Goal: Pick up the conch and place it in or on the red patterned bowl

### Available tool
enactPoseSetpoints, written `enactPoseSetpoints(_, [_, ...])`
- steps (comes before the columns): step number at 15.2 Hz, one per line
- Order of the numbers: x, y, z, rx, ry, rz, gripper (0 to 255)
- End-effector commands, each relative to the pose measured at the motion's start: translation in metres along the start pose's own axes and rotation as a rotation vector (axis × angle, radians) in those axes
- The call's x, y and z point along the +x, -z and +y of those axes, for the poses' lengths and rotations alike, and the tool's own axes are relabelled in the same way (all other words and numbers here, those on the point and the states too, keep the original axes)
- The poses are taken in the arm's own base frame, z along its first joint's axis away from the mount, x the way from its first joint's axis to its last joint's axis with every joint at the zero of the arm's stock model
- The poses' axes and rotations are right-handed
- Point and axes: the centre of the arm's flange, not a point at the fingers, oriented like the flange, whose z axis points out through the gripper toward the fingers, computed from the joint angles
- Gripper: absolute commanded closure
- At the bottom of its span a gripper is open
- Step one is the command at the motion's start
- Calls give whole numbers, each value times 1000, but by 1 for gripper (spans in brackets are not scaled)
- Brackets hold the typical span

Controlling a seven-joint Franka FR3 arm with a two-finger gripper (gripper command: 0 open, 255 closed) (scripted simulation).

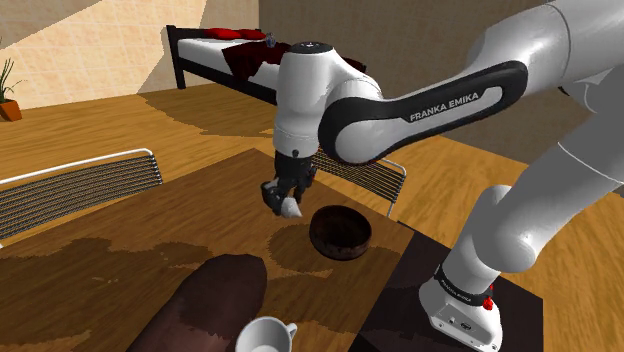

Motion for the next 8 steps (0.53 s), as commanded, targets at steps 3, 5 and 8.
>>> enactPoseSetpoints(3, [-33, 3, 46, 2, 0, 0, 255])
enactPoseSetpoints(5, [-48, 3, 68, 2, 0, 0, 255])
enactPoseSetpoints(8, [-70, 4, 101, 2, 0, 0, 255])
